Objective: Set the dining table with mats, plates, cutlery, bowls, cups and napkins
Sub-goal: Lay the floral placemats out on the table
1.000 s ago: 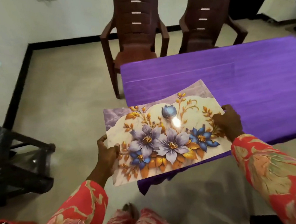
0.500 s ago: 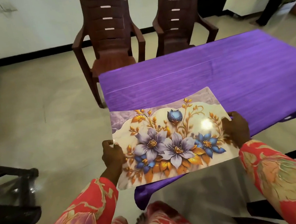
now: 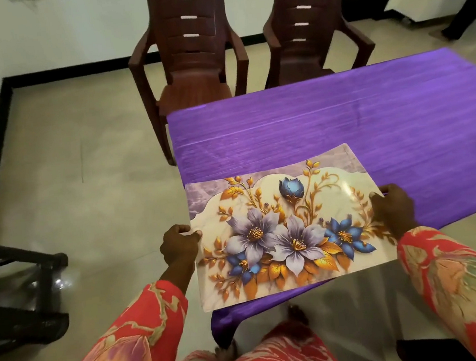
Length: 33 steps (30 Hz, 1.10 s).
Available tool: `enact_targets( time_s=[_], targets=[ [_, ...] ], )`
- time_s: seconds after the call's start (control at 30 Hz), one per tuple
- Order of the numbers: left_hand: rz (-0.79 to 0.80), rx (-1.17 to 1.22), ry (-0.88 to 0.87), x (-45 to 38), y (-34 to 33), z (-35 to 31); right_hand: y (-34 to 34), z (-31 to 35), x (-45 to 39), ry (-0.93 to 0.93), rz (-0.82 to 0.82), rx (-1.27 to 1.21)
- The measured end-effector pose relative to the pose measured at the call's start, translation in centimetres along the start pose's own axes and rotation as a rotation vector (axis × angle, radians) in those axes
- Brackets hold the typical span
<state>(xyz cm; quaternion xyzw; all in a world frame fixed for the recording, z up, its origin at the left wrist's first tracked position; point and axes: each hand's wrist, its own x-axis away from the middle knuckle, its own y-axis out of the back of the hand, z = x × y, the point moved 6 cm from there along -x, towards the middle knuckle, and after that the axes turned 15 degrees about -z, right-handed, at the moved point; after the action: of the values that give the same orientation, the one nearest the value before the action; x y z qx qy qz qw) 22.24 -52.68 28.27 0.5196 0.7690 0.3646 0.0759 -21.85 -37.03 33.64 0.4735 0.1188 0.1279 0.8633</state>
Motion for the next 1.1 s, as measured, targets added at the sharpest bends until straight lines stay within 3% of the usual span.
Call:
enact_targets(
  time_s=[0.27,0.5,1.1],
  targets=[
    [-0.168,-0.132,-0.039,3.1,-2.2,-1.5,-3.3,0.0,-4.7,0.028,0.122,-0.068],
    [-0.316,-0.091,0.107,4.2,-2.6,-1.9,-5.4,0.2,-7.9,0.142,0.233,-0.068],
    [-0.095,0.271,0.323,4.1,-3.2,-0.7,-6.5,-1.2,-11.4,0.132,0.317,-0.069]
  ],
)
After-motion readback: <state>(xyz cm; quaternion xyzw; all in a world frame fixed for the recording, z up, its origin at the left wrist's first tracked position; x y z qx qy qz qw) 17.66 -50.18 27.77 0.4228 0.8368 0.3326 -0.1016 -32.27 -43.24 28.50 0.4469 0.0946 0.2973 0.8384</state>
